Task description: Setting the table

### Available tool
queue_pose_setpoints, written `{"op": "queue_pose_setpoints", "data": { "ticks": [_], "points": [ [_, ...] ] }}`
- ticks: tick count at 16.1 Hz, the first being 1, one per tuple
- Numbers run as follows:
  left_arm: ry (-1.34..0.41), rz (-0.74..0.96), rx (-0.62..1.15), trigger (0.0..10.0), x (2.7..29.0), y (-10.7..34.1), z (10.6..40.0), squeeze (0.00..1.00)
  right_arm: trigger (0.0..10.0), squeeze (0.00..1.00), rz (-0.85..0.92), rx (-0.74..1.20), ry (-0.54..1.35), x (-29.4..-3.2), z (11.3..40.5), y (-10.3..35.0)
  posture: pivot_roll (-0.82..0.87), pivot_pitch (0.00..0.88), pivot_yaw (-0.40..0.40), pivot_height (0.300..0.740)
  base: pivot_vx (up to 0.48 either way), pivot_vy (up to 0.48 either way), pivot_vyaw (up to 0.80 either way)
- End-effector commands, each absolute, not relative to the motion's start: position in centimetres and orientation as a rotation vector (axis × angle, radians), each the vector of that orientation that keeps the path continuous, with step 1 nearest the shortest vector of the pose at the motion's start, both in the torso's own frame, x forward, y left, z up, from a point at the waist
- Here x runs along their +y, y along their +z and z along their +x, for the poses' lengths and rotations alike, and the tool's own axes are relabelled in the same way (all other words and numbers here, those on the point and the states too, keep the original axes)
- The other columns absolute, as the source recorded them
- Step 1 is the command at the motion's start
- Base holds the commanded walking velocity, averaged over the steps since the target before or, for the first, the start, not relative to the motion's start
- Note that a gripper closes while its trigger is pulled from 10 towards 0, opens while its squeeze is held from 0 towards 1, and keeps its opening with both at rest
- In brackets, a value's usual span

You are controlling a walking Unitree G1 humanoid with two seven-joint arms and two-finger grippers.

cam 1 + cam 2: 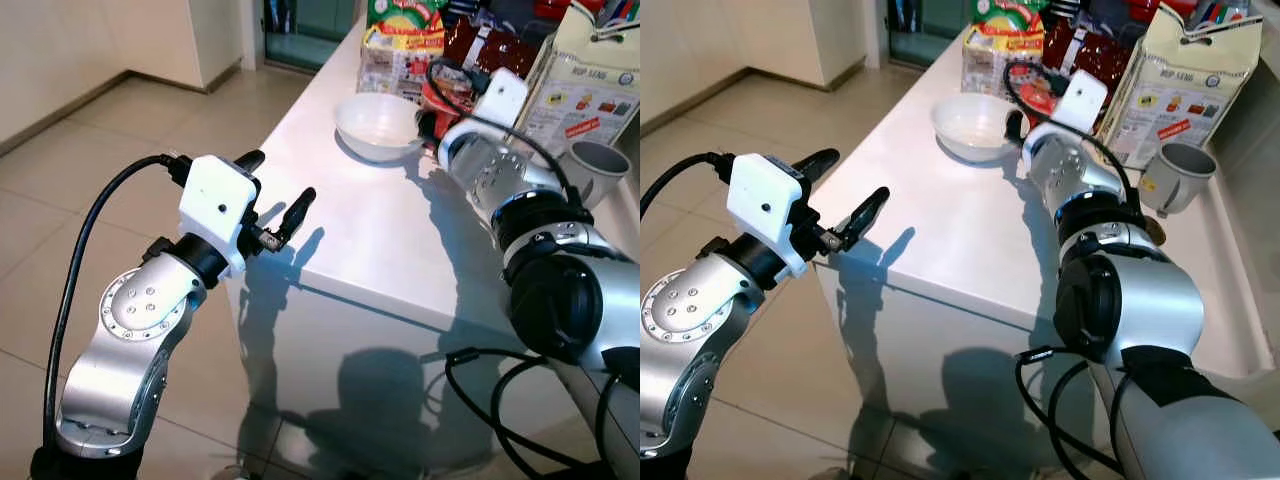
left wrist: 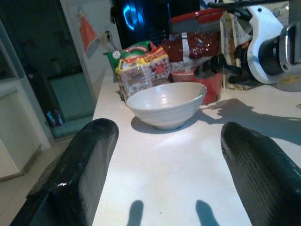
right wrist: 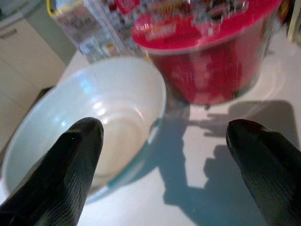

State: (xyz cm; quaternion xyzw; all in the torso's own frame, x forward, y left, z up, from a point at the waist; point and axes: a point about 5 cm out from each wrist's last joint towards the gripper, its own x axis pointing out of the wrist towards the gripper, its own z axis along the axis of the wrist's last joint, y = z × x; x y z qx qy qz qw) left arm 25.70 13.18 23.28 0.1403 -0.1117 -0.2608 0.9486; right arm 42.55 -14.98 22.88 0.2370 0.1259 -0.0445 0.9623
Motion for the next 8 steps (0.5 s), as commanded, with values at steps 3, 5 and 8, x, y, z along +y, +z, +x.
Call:
{"op": "queue_pose_setpoints", "data": {
  "ticks": [3, 5, 8],
  "points": [
    [-0.559, 0.301, -0.247, 10.0, 13.2, 24.2, 24.6, 0.0, 10.0, 0.0, 0.55, 0.282, -0.089, -14.6, 42.4, 21.8, 0.15, 0.151, -0.096, 0.74, 0.0, 0.0, 0.0],
    [-0.55, 0.297, -0.302, 10.0, 13.5, 25.5, 24.3, 0.0, 10.0, 0.0, 0.615, 0.251, -0.098, -14.8, 42.5, 22.2, 0.17, 0.179, -0.094, 0.74, 0.0, 0.0, 0.0],
    [-0.571, 0.3, -0.349, 10.0, 13.3, 27.0, 23.7, 0.0, 10.0, 0.0, 0.659, 0.233, -0.103, -15.1, 42.5, 22.6, 0.18, 0.219, -0.09, 0.74, 0.0, 0.0, 0.0]
  ]
}}
